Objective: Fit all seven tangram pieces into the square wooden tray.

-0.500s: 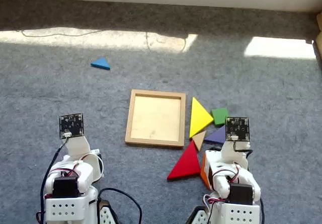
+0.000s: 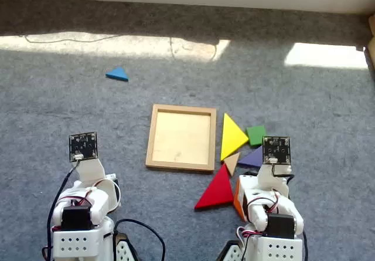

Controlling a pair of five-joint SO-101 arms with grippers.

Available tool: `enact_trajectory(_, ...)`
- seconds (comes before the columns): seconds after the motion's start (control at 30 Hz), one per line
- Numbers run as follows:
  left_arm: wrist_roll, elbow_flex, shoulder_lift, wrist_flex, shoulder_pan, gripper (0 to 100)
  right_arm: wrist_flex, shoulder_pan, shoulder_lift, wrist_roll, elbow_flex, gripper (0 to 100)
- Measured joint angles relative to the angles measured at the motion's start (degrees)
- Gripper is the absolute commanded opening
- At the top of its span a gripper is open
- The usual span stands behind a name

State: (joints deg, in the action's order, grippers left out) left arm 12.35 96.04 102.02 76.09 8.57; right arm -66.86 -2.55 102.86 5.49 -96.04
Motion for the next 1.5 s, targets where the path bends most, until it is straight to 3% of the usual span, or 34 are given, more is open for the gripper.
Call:
enact_trajectory(1.3,0.0,0.0,0.0,0.0,0.0,0,0.7,1.1,0.0,0.0,0.0,0.4)
enact_trajectory(1.5,0.0,0.0,0.0,0.0,0.0,0,-3.0,3.5,-0.4,-7.3,7.6,0.4)
